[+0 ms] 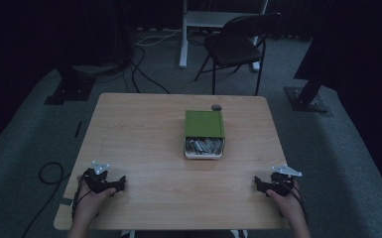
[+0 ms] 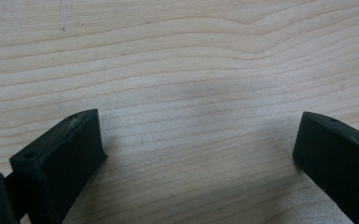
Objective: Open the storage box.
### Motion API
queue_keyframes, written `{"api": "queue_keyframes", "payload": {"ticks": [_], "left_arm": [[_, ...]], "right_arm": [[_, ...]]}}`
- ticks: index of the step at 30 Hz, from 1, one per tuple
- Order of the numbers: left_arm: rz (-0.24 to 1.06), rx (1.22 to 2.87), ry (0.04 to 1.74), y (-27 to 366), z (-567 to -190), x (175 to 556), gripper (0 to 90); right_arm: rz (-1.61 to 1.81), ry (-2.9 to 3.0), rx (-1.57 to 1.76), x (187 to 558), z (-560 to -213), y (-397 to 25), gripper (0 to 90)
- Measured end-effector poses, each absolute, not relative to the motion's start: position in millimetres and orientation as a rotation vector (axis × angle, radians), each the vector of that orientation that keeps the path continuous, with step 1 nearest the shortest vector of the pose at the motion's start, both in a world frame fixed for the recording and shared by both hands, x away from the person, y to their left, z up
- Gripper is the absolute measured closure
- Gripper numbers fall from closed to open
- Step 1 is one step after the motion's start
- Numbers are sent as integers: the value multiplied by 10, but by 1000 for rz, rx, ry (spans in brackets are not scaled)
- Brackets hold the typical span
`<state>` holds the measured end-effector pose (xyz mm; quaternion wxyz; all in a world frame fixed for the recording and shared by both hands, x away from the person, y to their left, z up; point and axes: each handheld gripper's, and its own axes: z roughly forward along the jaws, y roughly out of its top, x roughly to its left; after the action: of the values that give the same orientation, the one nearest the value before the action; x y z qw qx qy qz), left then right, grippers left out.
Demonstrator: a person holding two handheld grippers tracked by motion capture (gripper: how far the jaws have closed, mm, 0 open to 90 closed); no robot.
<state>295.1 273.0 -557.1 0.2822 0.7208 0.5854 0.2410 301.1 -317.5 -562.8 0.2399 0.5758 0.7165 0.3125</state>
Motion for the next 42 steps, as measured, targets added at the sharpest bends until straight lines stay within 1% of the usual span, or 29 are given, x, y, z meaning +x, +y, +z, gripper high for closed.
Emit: {"api": "queue_keyframes", "payload": {"ticks": [11,18,22,33,38,39,42], "left_arm": [[645,1933,1562,2723,-5572,2941,23],[648,1981,1492,2673,-5566,2911,26],[698,2019,1428,2632,-5562,2909,26],[732,2062,1337,2472,-5518,2936,26],[770,2106,1297,2391,-5498,2943,27],[799,2136,1282,2361,-5493,2936,75],[845,2179,1239,2280,-5481,2932,86]], "right_arm": [[855,1961,1576,3011,-5629,-3175,114],[855,1961,1576,3011,-5628,-3175,114],[855,1961,1576,3011,-5629,-3176,114],[855,1961,1576,3012,-5629,-3175,114],[855,1961,1576,3012,-5629,-3175,113],[856,1961,1576,3013,-5629,-3175,113],[856,1964,1572,3029,-5629,-3177,113]]}}
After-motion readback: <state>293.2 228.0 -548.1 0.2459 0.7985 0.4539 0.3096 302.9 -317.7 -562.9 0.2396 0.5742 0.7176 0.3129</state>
